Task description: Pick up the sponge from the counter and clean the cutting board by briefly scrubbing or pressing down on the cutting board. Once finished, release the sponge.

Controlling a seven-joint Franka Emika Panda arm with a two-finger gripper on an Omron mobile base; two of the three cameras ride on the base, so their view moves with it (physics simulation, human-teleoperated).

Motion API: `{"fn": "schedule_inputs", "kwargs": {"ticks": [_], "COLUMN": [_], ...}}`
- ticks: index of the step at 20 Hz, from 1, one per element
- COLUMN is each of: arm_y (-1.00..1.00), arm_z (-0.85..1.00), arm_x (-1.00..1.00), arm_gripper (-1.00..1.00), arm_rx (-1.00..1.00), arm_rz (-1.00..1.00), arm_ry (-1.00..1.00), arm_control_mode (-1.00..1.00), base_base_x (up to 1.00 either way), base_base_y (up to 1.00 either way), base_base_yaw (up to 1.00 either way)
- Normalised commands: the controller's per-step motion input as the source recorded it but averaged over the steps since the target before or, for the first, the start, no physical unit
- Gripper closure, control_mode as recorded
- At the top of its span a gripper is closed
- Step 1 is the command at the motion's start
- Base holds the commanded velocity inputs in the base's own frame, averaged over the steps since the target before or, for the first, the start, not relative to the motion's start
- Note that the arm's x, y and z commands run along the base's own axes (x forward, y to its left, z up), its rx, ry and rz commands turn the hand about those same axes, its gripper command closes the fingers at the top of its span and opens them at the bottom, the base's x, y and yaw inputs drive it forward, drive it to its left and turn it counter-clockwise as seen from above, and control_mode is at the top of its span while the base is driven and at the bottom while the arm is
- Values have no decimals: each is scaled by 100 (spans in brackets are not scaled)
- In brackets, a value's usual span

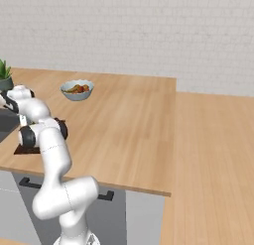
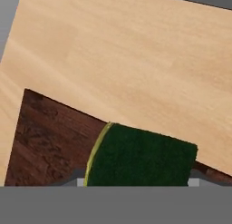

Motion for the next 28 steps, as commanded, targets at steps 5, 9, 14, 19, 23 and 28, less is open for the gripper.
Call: {"fn": "schedule_inputs", "kwargs": {"ticks": [5, 9, 14, 19, 23, 28], "arm_y": [-21, -28, -30, -13, -14, -21], "arm_z": [-90, -99, -65, -1, -20, -34], "arm_x": [-100, -100, -100, -86, -89, -100], "arm_gripper": [100, 100, 100, 100, 100, 100], "arm_rx": [20, 23, 22, 2, 0, 2], "arm_rz": [1, 0, 0, 0, 0, 0], "arm_ry": [-13, -15, -7, 17, 14, 6], "arm_control_mode": [-100, -100, -100, -100, -100, -100], "base_base_x": [0, 0, 0, 0, 0, 0], "base_base_y": [0, 0, 0, 0, 0, 0], "base_base_yaw": [0, 0, 0, 0, 0, 0]}}
